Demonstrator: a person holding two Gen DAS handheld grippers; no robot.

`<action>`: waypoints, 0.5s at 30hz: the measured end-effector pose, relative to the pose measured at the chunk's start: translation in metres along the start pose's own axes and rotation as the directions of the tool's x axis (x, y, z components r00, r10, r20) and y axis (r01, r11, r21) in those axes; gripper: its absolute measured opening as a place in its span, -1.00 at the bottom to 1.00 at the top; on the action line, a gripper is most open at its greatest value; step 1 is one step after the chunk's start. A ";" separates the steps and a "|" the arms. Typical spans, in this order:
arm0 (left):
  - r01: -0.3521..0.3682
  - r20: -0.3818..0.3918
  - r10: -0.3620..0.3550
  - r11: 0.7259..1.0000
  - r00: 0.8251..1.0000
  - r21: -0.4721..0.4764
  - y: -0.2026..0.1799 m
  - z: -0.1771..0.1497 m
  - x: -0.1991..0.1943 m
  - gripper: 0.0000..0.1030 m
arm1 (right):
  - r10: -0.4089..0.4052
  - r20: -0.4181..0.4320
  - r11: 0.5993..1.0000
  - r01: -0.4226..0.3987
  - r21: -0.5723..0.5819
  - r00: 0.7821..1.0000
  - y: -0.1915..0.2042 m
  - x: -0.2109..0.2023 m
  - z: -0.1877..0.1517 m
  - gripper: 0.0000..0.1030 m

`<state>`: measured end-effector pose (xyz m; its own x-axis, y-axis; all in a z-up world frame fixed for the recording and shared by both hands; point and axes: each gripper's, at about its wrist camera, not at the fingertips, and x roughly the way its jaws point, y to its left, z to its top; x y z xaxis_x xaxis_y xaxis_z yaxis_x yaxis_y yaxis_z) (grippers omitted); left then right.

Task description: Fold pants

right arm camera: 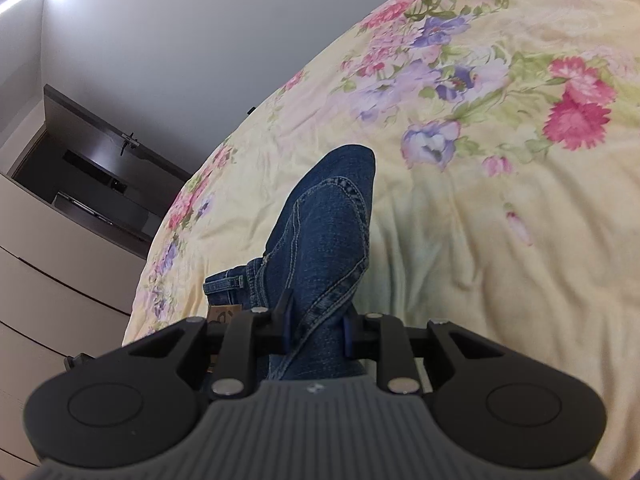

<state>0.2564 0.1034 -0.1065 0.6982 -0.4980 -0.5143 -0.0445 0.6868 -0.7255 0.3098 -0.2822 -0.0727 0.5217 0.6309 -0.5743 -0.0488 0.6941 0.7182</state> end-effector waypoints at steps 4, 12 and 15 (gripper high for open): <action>-0.025 0.032 0.024 0.999 0.999 0.026 0.010 0.016 -0.027 -0.39 | 0.047 -0.014 0.999 -0.047 0.014 0.999 0.021 0.024 -0.007 -0.65; -0.097 0.060 0.094 0.994 0.994 0.048 0.048 0.068 -0.072 -0.41 | 0.164 -0.045 0.986 -0.162 0.044 0.985 0.060 0.098 -0.020 -0.65; -0.131 0.064 0.127 0.989 0.990 0.063 0.061 0.092 -0.079 -0.41 | 0.200 -0.054 0.978 -0.196 0.070 0.978 0.071 0.132 -0.021 -0.65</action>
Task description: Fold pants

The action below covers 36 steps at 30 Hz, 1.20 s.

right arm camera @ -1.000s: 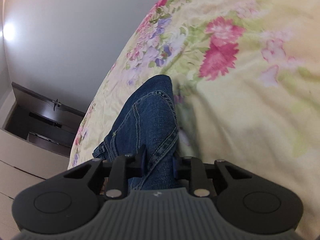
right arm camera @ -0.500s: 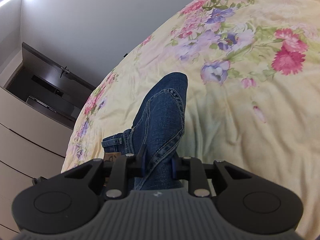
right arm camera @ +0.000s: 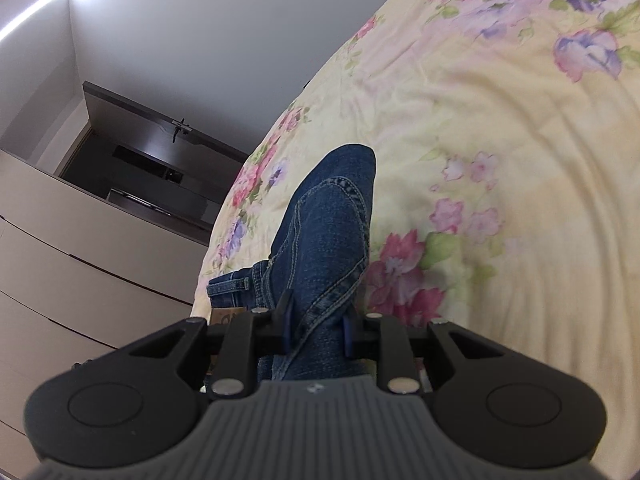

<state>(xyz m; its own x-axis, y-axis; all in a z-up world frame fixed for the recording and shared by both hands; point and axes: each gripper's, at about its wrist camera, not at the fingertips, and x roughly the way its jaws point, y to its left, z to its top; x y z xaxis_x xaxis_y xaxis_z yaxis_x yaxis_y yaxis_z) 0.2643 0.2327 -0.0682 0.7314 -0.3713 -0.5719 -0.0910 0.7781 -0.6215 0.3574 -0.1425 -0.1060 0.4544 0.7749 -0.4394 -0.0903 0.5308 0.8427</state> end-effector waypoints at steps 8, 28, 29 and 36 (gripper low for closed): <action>-0.049 -0.044 0.050 0.999 0.998 0.023 0.045 0.029 0.031 -0.41 | -0.006 -0.026 1.000 0.006 0.023 1.000 -0.014 0.070 -0.001 -0.65; -0.237 0.051 0.231 0.938 0.971 0.252 0.019 0.005 0.008 -0.40 | -0.327 0.057 0.883 0.326 -0.338 0.943 0.005 0.075 -0.016 -0.30; -0.225 0.066 0.215 0.932 0.974 0.284 0.011 -0.001 -0.002 -0.40 | -0.338 0.092 0.854 0.347 -0.387 0.937 0.014 0.065 -0.024 -0.30; -0.271 0.050 0.287 0.811 0.957 0.518 -0.026 -0.055 -0.016 -0.70 | -0.327 0.161 0.743 0.359 -0.565 0.931 0.048 0.035 -0.085 -0.75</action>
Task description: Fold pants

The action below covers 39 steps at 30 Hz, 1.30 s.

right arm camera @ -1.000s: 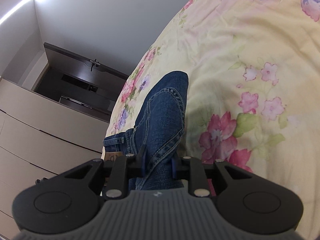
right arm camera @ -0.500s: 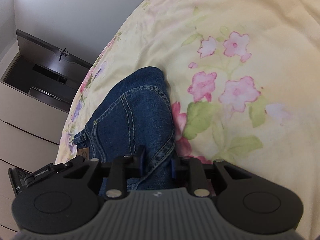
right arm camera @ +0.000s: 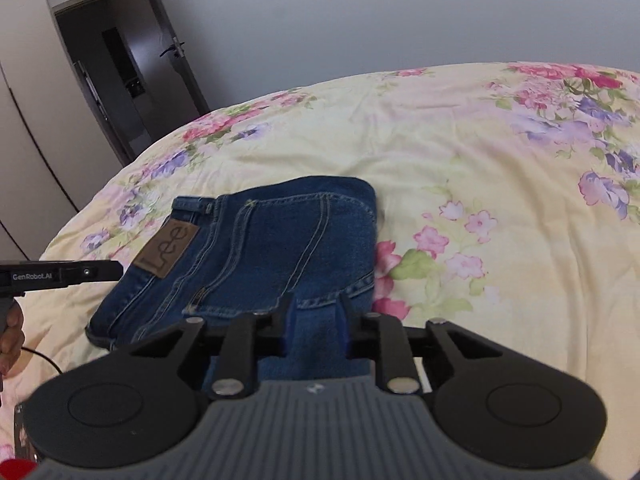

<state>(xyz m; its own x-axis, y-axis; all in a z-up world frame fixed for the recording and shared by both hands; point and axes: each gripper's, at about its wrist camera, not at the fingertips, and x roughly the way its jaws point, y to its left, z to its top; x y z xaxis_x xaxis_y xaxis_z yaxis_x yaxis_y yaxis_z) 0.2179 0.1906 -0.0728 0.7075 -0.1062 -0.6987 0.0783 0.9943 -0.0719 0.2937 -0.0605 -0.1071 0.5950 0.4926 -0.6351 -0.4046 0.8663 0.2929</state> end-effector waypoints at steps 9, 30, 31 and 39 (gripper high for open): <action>-0.038 -0.070 0.033 0.997 0.997 -0.073 0.018 -0.023 0.032 -0.89 | -0.031 -0.114 0.999 0.033 0.019 0.993 -0.004 0.037 -0.030 -0.95; -0.136 0.322 0.099 0.986 0.941 0.096 -0.097 0.056 -0.202 -0.56 | -0.050 0.207 0.986 0.082 -0.147 0.977 0.065 -0.188 0.030 -0.12; -0.164 0.342 0.116 0.980 0.933 0.114 -0.106 0.053 -0.213 -0.56 | -0.049 0.221 0.985 0.084 -0.152 0.974 0.068 -0.198 0.026 -0.07; -0.224 0.359 0.176 0.970 0.917 0.095 -0.140 0.000 -0.243 -0.07 | -0.061 0.317 0.981 0.116 -0.155 0.946 0.094 -0.259 -0.030 0.26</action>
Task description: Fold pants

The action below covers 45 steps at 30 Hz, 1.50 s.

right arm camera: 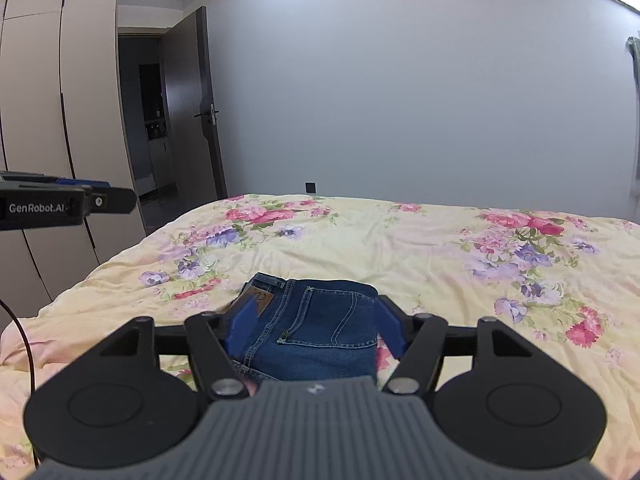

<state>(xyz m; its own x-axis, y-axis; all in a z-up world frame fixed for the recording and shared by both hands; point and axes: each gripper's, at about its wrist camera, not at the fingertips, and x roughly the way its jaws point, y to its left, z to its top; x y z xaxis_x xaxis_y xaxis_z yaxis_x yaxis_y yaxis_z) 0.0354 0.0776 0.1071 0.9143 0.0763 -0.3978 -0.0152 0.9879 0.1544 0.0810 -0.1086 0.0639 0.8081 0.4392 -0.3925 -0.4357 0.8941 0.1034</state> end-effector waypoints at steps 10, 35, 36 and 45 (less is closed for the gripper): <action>-0.057 -0.099 0.048 0.994 0.994 -0.089 -0.012 -0.058 -0.003 0.25 | -0.084 -0.048 0.995 0.086 0.053 0.995 0.021 -0.011 -0.064 0.30; -0.133 -0.265 0.113 0.989 0.958 -0.060 -0.013 -0.100 0.039 0.37 | -0.073 -0.140 0.996 0.078 0.035 0.988 0.027 0.036 -0.087 0.43; -0.134 -0.265 0.114 0.989 0.958 -0.058 -0.013 -0.100 0.039 0.37 | -0.073 -0.139 0.996 0.078 0.034 0.988 0.028 0.036 -0.086 0.43; -0.134 -0.264 0.117 0.990 0.957 -0.047 -0.016 -0.099 0.037 0.37 | -0.070 -0.117 0.996 0.075 0.042 0.991 0.027 0.031 -0.083 0.44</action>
<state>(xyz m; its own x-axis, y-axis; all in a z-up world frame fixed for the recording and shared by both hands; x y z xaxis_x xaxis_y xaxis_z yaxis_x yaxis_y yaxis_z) 0.0298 0.0782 0.0007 0.7664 0.2245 -0.6019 -0.1567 0.9740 0.1637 0.0612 -0.0785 -0.0211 0.7848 0.3624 -0.5028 -0.3566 0.9275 0.1120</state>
